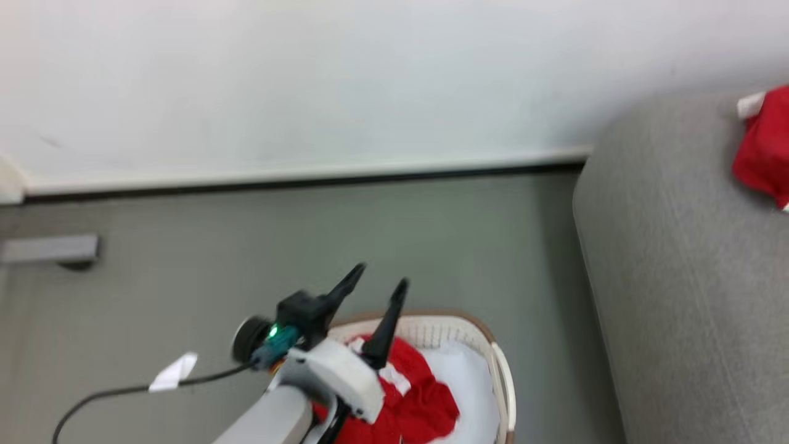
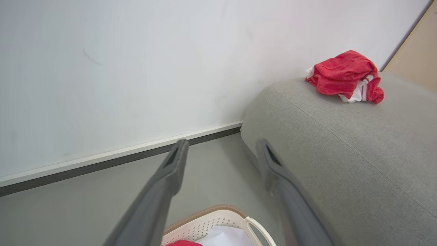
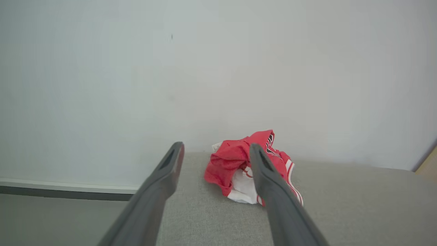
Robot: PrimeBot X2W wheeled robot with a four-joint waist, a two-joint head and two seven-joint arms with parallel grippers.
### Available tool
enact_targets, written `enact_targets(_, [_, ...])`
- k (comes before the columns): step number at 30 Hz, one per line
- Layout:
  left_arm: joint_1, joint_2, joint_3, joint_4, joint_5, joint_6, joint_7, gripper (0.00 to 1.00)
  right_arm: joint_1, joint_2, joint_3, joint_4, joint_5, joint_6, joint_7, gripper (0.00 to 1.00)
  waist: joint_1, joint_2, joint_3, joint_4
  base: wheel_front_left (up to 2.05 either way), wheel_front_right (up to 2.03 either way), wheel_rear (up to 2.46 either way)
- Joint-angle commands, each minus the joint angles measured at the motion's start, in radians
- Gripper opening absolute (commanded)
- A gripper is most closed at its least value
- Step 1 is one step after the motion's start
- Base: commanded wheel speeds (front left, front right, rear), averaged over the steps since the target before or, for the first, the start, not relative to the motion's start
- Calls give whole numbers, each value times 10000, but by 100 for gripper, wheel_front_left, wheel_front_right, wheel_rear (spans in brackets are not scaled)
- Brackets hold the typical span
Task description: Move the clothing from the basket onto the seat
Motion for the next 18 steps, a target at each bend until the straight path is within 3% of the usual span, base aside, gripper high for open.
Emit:
enact_targets(1, [462,90,172,30,-203,93,-104,100,602,214,142,-441,-132,-25,-2,100,4,0,-1151,380,0,0,0])
enact_targets(11, [2866,260,1716,-1213,578,641,-207,100,2811,1593,1066,-1955,-307,-27,0,100,4,0,-2364,1211,0,0,0])
enact_targets(18, [4155,-56,2856,-1929,1260,350,-207,100,3508,2159,1151,-1864,-324,-25,-1,100,4,0,-2629,1697,0,0,0])
